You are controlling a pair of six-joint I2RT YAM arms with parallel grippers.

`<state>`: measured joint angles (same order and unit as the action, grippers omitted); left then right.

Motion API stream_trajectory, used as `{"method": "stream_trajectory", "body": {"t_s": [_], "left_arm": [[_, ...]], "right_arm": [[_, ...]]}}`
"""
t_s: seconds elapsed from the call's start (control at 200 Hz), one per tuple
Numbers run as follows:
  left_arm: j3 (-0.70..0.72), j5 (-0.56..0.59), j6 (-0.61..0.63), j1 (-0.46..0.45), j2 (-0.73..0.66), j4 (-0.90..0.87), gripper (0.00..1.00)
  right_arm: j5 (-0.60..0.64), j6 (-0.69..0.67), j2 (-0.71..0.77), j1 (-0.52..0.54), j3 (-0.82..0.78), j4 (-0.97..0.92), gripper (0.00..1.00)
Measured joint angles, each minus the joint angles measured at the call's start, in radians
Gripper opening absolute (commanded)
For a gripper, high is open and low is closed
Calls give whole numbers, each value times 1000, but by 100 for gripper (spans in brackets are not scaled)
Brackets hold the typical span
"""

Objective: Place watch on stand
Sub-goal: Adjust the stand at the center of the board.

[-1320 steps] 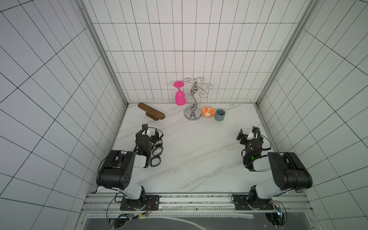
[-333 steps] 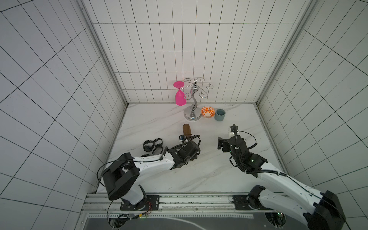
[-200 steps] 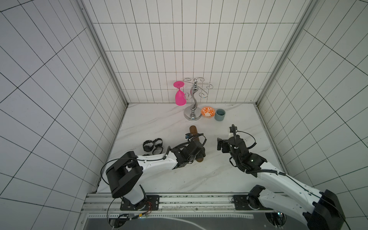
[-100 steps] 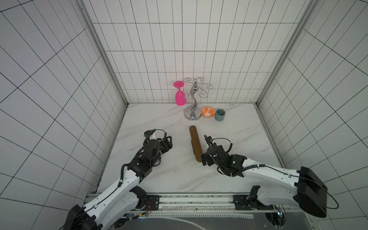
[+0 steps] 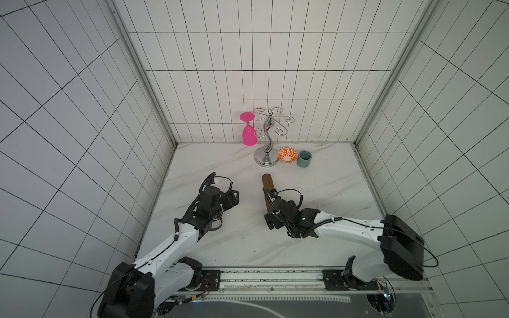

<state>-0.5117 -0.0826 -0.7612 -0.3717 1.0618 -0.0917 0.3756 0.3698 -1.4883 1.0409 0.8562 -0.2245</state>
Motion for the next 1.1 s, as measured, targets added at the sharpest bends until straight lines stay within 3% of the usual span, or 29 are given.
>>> {"method": "stream_trajectory", "body": {"t_s": [0.31,0.595,0.72,0.954,1.099], "left_arm": [[-132,-54,31,-16,173,45,81],[-194,-89,44,-165,320,109,81],[-206,-99,45,-188,356,118,82],[-261,-95,80,-183,388,115,87],[-324,-94,116,-175,437,108,87]], "right_arm": [[11,9,19,-92,0,-68,99],[6,-19,85,-228,-2,-51,100],[3,-34,90,-265,-3,-48,99],[-25,-101,183,-160,-6,-40,100],[-24,-104,160,-142,-6,-43,100]]}}
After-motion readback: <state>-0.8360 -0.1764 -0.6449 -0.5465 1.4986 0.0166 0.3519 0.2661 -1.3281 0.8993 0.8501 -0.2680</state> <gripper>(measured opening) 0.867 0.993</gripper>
